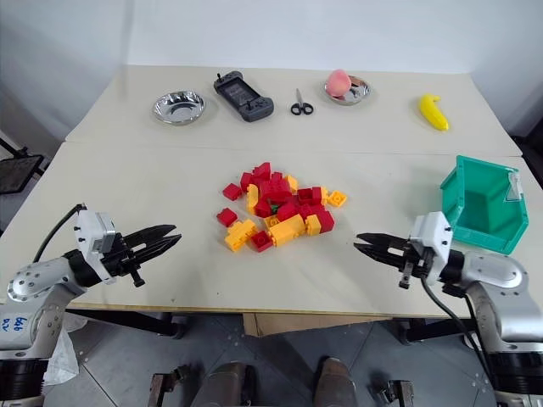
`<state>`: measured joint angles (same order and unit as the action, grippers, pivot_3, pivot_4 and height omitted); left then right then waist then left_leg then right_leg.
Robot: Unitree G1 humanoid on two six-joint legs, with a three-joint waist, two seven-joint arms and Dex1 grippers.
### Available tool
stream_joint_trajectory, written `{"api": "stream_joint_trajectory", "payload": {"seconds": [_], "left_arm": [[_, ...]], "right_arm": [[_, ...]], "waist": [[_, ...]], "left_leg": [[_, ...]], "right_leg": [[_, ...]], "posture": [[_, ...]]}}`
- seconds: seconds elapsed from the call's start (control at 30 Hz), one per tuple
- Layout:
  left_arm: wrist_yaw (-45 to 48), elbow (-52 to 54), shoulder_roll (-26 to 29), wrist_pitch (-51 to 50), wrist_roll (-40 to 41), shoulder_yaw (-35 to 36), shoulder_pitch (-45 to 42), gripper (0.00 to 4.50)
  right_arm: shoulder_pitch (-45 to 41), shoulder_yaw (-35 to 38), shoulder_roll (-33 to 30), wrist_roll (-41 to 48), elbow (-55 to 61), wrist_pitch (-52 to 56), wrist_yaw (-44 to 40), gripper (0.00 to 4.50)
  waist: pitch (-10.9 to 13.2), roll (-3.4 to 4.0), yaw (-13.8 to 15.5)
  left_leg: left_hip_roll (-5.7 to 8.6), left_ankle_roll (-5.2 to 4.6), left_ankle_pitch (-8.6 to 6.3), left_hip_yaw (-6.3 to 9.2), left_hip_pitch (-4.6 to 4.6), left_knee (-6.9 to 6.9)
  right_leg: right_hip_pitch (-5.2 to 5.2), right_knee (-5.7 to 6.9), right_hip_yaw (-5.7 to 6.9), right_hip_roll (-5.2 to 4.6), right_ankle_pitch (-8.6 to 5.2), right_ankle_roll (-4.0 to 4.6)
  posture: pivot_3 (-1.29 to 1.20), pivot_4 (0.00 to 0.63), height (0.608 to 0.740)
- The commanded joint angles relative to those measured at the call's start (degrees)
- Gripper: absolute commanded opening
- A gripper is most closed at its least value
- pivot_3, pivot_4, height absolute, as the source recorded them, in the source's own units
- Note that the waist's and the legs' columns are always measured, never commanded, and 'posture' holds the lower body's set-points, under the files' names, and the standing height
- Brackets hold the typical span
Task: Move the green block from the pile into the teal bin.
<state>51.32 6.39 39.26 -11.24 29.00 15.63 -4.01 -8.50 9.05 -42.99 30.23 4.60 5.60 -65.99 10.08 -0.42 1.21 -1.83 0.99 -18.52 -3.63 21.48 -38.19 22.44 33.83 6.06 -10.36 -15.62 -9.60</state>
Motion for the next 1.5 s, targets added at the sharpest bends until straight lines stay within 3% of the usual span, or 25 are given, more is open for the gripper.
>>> {"api": "stream_joint_trajectory", "payload": {"seconds": [0.03, 0.33, 0.43, 0.63, 0.87, 1.07, 1.23, 1.5], "left_arm": [[0.42, 3.06, 0.47, -2.51, 2.58, 1.42, 0.89, 1.78], [0.23, 6.17, -0.41, -0.7, 0.66, 1.16, 1.88, 4.49], [-1.74, 7.39, -1.42, -1.36, 0.75, 0.53, 0.37, 4.49], [-2.69, 8.86, -2.26, -2.9, 1.08, -0.26, 0.74, 4.49], [-4.24, 9.41, -2.89, -3.14, 0.93, -0.07, -0.21, 4.49], [-5.34, 8.32, -3.6, -2.87, 0.49, -0.43, -0.97, 4.49], [-6.11, 6.8, -4.05, -2.5, 0.37, 0.17, -1.41, 4.49], [-4.36, 2.85, -3.55, -0.91, 0.48, 3.86, 2.82, 4.49]], "right_arm": [[-2.03, -1.26, 0.99, -0.6, 3.97, 2.1, 2.73, 0.0], [-18.35, -18.42, 14.45, -9.76, 2.07, 12.42, 13.43, 0.0], [-27.0, -23.24, 25.84, -16.4, -5.7, 15.8, 24.44, 0.0], [-37.42, -25.43, 35.3, -23.39, -21.26, 15.36, 31.95, 0.0], [-49.8, -20.24, 34.25, -27.18, -44.57, 6.93, 37.6, 0.0], [-54.58, -17.88, 32.64, -29.39, -58.08, -0.51, 37.88, 0.0], [-51.45, -19.82, 36.52, -28.29, -50.26, -1.78, 29.52, 0.0], [-40.54, -29.57, 39.95, -29.07, -27.4, 9.52, 19.4, 0.0]], "waist": [[0.0, 0.0, -0.04], [0.0, 0.0, -1.32], [0.0, 0.0, -1.78], [0.01, 0.0, -2.73], [0.01, 0.01, -3.08], [0.02, 0.02, -3.76], [0.02, 0.03, -4.9], [0.02, 0.03, -5.69]], "left_leg": [[0.0, 0.0, 0.0, 0.0, 0.0, 0.0], [-0.02, 0.04, -0.01, 0.0, 0.03, 0.03], [-0.03, 0.05, -0.01, -0.01, 0.04, 0.0], [0.0, 0.08, -0.07, -0.03, 0.06, 0.06], [-0.04, 0.09, -0.07, -0.09, 0.06, 0.08], [-0.05, 0.1, -0.08, -0.13, 0.06, 0.15], [-0.07, 0.1, -0.07, -0.13, 0.06, 0.17], [-0.08, 0.12, -0.08, -0.12, 0.04, 0.22]], "right_leg": [[0.0, 0.01, 0.0, 0.0, 0.0, 0.0], [0.08, 0.04, -0.01, 0.01, -0.01, 0.02], [0.11, 0.08, 0.0, 0.01, -0.01, 0.02], [0.21, 0.18, 0.12, -0.04, -0.03, 0.07], [0.24, 0.16, 0.17, -0.02, -0.03, 0.07], [0.25, 0.12, 0.17, -0.02, -0.03, 0.07], [0.26, 0.11, 0.17, -0.01, -0.03, 0.07], [0.29, 0.12, 0.23, -0.02, -0.04, 0.07]], "posture": [[0.0, 0.15, 0.74], [0.0, 0.15, 0.74], [0.0, 0.15, 0.74], [0.0, 0.15, 0.74], [0.0, 0.15, 0.74], [0.0, 0.15, 0.74], [0.0, 0.15, 0.74], [0.0, 0.15, 0.74]]}}
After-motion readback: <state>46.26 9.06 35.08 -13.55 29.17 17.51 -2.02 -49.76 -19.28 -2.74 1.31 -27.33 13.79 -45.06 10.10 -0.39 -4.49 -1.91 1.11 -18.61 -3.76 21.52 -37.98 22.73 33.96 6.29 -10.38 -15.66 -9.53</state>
